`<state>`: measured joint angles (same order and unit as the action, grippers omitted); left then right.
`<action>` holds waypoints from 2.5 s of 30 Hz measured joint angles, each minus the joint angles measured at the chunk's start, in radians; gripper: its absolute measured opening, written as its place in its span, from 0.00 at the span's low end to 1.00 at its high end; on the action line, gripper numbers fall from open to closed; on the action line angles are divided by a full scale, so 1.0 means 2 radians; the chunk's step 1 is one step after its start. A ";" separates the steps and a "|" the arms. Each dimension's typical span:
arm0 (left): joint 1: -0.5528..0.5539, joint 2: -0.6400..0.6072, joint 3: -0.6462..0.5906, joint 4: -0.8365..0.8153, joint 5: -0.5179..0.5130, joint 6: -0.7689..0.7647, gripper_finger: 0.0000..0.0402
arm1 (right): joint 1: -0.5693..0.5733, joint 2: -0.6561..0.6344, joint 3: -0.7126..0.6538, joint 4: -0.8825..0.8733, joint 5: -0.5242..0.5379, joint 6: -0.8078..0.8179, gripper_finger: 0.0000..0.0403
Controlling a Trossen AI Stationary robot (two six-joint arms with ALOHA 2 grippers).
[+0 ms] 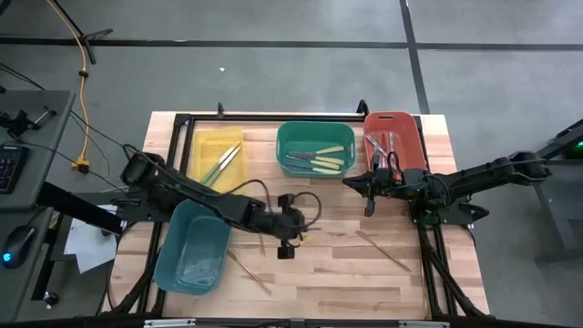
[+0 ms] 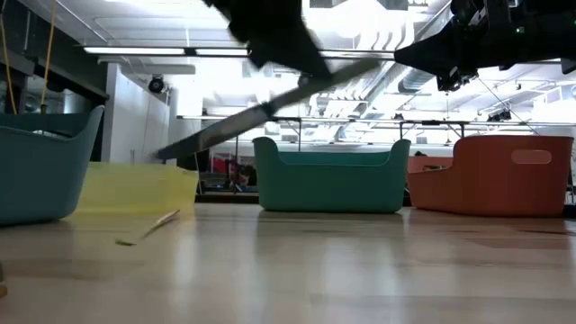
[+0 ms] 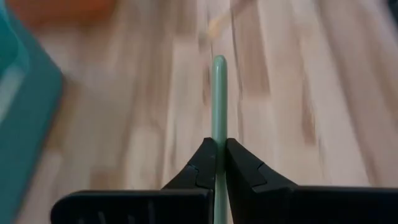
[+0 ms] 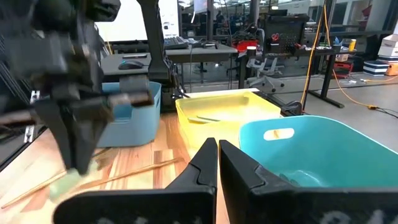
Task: Sort silverware by color (type)
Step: Put the green knife into the yellow bin
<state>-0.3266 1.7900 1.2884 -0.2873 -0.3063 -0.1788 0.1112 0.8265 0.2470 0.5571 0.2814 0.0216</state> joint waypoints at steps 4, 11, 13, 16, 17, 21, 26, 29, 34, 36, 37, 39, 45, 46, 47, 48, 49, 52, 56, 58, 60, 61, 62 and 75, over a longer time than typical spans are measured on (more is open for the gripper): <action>-0.001 -0.041 -0.053 0.121 -0.022 0.044 0.00 | 0.000 0.000 0.000 -0.003 0.000 0.001 0.00; 0.014 -0.142 -0.195 0.335 -0.063 0.075 0.00 | 0.000 0.000 0.000 -0.010 0.000 0.002 0.00; 0.021 -0.177 -0.247 0.394 -0.079 0.083 0.00 | 0.000 0.003 0.000 -0.006 0.000 0.002 0.00; 0.034 -0.225 -0.320 0.494 -0.094 0.088 0.00 | 0.000 0.007 0.000 0.003 0.000 0.005 0.00; 0.039 -0.241 -0.344 0.523 -0.100 0.088 0.00 | 0.000 0.009 0.000 0.012 0.000 0.010 0.00; 0.053 -0.291 -0.427 0.629 -0.100 0.087 0.00 | 0.000 0.021 0.000 0.066 -0.006 0.039 0.00; 0.057 -0.331 -0.501 0.723 -0.096 0.088 0.00 | 0.000 0.068 0.001 0.164 -0.040 0.033 0.00; 0.057 -0.344 -0.524 0.755 -0.096 0.091 0.00 | 0.000 0.113 0.019 0.190 -0.034 0.024 0.00; 0.065 -0.356 -0.525 0.761 -0.060 0.092 0.00 | 0.000 0.191 0.082 0.199 -0.020 -0.014 0.00; 0.066 -0.356 -0.525 0.757 -0.052 0.092 0.00 | 0.000 0.214 0.107 0.198 -0.025 -0.024 0.00; 0.066 -0.356 -0.525 0.757 -0.051 0.092 0.00 | 0.000 0.225 0.119 0.196 -0.025 -0.026 0.00; 0.066 -0.355 -0.525 0.756 -0.051 0.092 0.00 | 0.000 0.237 0.137 0.182 -0.027 -0.032 0.00; 0.060 -0.353 -0.526 0.757 -0.047 0.092 0.00 | -0.002 0.246 0.149 0.165 -0.027 -0.041 0.00; 0.060 -0.353 -0.526 0.757 -0.047 0.092 0.00 | -0.003 0.245 0.148 0.166 -0.027 -0.038 0.00; 0.060 -0.353 -0.526 0.757 -0.047 0.092 0.00 | -0.003 0.244 0.147 0.166 -0.027 -0.036 0.00; 0.060 -0.353 -0.526 0.757 -0.047 0.092 0.00 | -0.003 0.244 0.147 0.165 -0.027 -0.033 0.00; 0.060 -0.353 -0.526 0.757 -0.047 0.092 0.00 | -0.003 0.244 0.147 0.161 -0.027 -0.033 0.00; 0.060 -0.353 -0.526 0.756 -0.047 0.092 0.00 | -0.004 0.244 0.147 0.162 -0.027 -0.033 0.00; 0.060 -0.353 -0.526 0.756 -0.047 0.092 0.00 | -0.004 0.244 0.147 0.161 -0.035 -0.026 0.00; 0.060 -0.353 -0.526 0.756 -0.048 0.092 0.00 | -0.004 0.244 0.147 0.160 -0.045 -0.025 0.00; 0.060 -0.353 -0.526 0.756 -0.047 0.094 0.00 | -0.003 0.244 0.147 0.160 -0.049 -0.026 0.00; 0.060 -0.353 -0.526 0.756 -0.047 0.095 0.00 | -0.003 0.244 0.147 0.160 -0.049 -0.026 0.00; 0.060 -0.353 -0.526 0.756 -0.047 0.095 0.00 | -0.003 0.244 0.147 0.160 -0.049 -0.026 0.00; 0.060 -0.353 -0.526 0.755 -0.040 0.117 0.00 | -0.004 0.244 0.147 0.156 -0.049 -0.028 0.00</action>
<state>-0.2058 1.0832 0.2371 1.2232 -0.3854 0.0557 0.1041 1.3144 0.5415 0.8694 0.1833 -0.0341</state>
